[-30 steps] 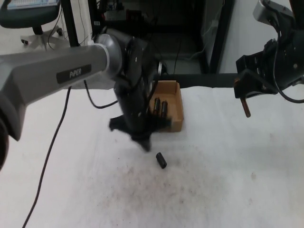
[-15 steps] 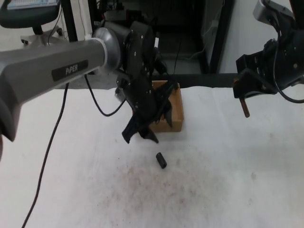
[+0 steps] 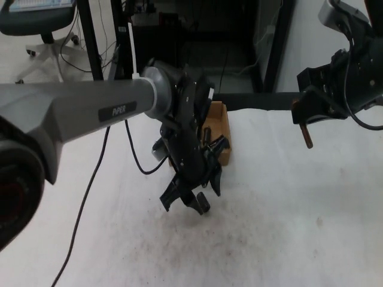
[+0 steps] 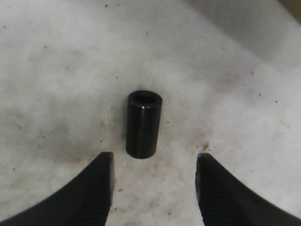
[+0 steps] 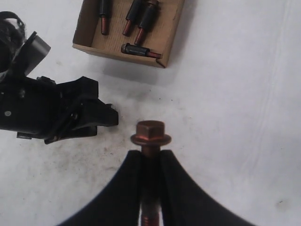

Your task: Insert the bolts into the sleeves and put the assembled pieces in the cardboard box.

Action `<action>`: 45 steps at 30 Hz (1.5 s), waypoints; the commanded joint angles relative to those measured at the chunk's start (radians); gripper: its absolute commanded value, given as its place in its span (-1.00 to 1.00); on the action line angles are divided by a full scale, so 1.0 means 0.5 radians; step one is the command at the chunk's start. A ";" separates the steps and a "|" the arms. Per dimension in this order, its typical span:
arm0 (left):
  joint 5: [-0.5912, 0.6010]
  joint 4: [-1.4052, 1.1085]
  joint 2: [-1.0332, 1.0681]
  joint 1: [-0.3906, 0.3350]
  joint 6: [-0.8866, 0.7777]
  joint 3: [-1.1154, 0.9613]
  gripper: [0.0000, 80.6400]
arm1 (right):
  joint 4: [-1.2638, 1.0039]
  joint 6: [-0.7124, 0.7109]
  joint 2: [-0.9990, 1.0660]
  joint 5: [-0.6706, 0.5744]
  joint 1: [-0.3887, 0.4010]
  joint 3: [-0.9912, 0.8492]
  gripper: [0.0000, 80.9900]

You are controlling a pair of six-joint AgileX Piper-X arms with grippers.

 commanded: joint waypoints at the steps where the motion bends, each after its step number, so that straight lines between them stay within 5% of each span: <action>1: -0.156 0.009 0.010 -0.004 -0.027 -0.006 0.23 | 0.015 -0.004 -0.029 -0.029 -0.007 -0.011 -0.98; 14: -0.178 -0.036 0.101 -0.004 -0.083 -0.006 0.17 | 0.015 -0.004 -0.029 -0.029 -0.007 -0.011 -0.98; 18: -0.227 -0.036 0.101 0.001 -0.083 -0.006 -0.30 | 0.014 -0.007 -0.029 -0.029 -0.007 -0.011 -0.98; 22: -0.215 -0.036 0.101 0.001 0.009 -0.006 -0.99 | 0.014 -0.017 -0.029 -0.029 -0.007 -0.011 -0.98; 27: -0.213 -0.008 0.101 0.001 0.252 -0.006 -1.00 | 0.014 -0.017 -0.029 -0.029 -0.007 -0.011 -0.98; 30: -0.213 0.033 0.101 0.001 0.502 -0.010 -1.00 | 0.014 -0.017 -0.029 -0.029 -0.007 -0.011 -0.98; 35: -0.268 0.243 0.077 0.001 1.401 -0.027 -1.00 | 0.014 -0.054 -0.029 -0.029 -0.007 -0.011 -0.98; 41: -0.775 0.668 0.029 -0.003 2.401 -0.047 -1.00 | 0.014 -0.062 -0.029 -0.026 -0.007 -0.011 -0.98; 45: -0.828 0.726 -0.018 -0.003 2.838 -0.047 -1.00 | 0.014 -0.062 -0.029 -0.026 -0.007 -0.011 -0.98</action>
